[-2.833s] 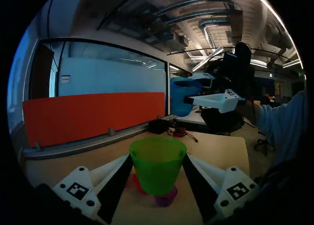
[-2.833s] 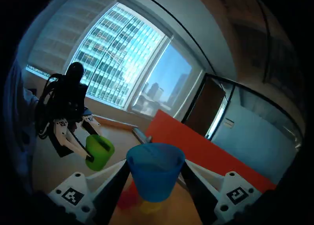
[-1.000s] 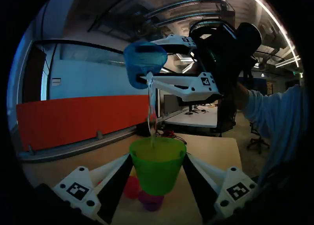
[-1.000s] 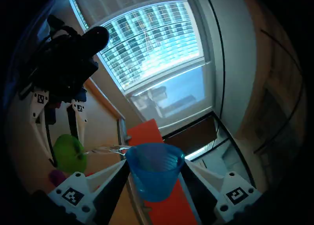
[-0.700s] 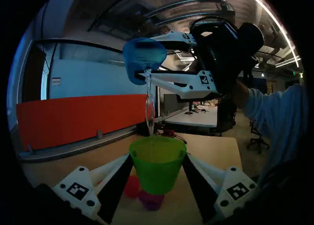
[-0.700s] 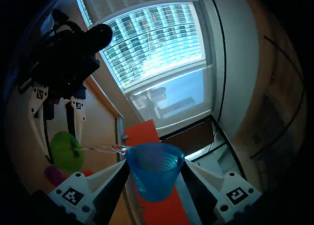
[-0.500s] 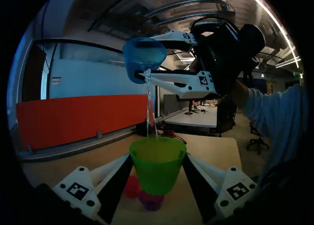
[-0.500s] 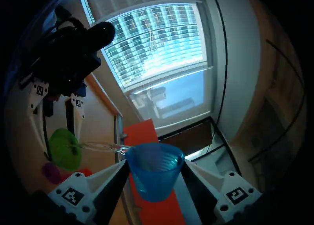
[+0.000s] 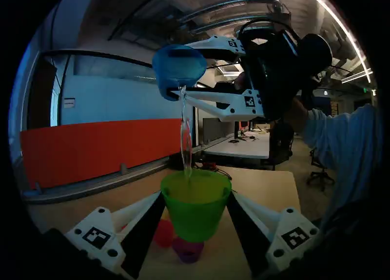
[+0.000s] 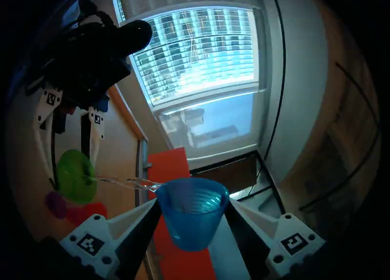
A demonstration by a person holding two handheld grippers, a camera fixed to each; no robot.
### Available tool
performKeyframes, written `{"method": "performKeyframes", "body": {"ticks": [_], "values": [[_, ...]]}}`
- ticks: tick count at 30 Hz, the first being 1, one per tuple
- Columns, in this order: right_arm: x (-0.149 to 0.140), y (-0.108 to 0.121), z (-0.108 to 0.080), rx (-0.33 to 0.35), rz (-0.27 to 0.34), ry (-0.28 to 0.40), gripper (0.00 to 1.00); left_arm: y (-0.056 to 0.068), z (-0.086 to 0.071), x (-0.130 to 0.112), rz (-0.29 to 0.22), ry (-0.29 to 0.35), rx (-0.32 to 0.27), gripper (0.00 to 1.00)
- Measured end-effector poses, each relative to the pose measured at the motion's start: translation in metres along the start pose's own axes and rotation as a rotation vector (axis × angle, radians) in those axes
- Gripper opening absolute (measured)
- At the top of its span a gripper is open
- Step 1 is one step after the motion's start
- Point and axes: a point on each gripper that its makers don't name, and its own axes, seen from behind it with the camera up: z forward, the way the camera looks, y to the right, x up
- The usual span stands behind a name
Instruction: Pour water
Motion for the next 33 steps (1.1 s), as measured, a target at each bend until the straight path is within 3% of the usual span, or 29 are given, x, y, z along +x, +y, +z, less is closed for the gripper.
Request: {"method": "performKeyframes", "body": {"ticks": [33], "values": [[0.002, 0.024, -0.007, -0.045, -0.187, -0.004, 0.89, 0.008, 0.002, 0.006, 0.009, 0.0, -0.008, 0.85]]}}
